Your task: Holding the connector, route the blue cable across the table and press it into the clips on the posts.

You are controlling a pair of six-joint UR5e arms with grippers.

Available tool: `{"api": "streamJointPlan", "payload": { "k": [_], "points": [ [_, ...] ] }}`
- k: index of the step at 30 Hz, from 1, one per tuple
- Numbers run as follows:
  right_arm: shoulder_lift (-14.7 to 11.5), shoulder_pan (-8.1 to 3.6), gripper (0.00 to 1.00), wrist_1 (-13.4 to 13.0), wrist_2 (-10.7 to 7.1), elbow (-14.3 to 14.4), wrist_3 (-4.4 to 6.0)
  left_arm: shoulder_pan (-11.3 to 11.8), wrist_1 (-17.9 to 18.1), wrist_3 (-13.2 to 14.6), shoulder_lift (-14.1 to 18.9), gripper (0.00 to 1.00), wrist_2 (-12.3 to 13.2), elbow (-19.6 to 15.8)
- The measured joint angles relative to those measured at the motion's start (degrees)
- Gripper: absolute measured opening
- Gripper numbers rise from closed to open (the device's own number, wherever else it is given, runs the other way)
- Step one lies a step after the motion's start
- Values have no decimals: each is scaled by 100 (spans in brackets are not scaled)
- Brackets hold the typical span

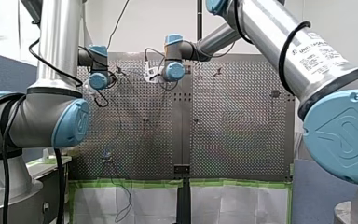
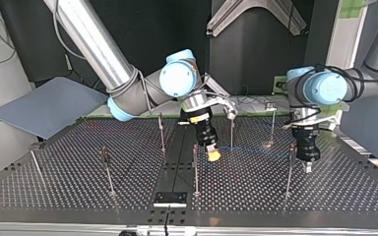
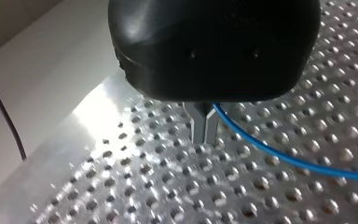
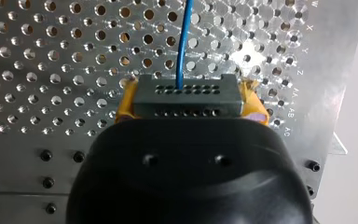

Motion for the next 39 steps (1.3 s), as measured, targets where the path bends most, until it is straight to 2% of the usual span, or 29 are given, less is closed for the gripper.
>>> {"api": "streamJointPlan", "payload": {
  "k": [4,9,19,20,21,22,23,24,25,27,31,35,39],
  "points": [
    [3,-3,0,0,0,-2,-10,42,-9,13,-71,0,-37,47],
    [5,-4,0,-7,1,-4,-74,74,-66,33,-84,0,-132,60],
    [7,-2,0,-14,-14,-7,-145,50,-231,107,-84,0,-236,62],
    [7,1,0,-15,-16,-8,-146,42,-259,124,-84,19,-264,62],
    [7,4,0,-15,-16,-8,-147,28,-304,152,-82,32,-308,62],
    [8,6,0,-15,-16,-8,-148,18,-345,179,-80,32,-346,62],
    [9,9,0,-16,-17,-8,-149,10,-386,210,-79,53,-389,62],
    [9,11,0,-16,-17,-8,-149,0,-440,256,-76,67,-444,61],
    [9,13,0,-15,-17,-8,-149,-8,-485,293,-71,67,-488,61],
    [8,17,0,-12,-17,-8,-149,-26,-595,391,-53,100,-599,61],
    [8,20,0,-10,-17,-8,-150,-65,-801,456,42,100,-805,57],
    [7,22,0,-9,-18,-8,-150,-96,-992,357,207,100,-987,27],
    [6,28,0,-11,-15,-8,-145,-121,-1187,190,397,100,-976,-94]
  ]
}}
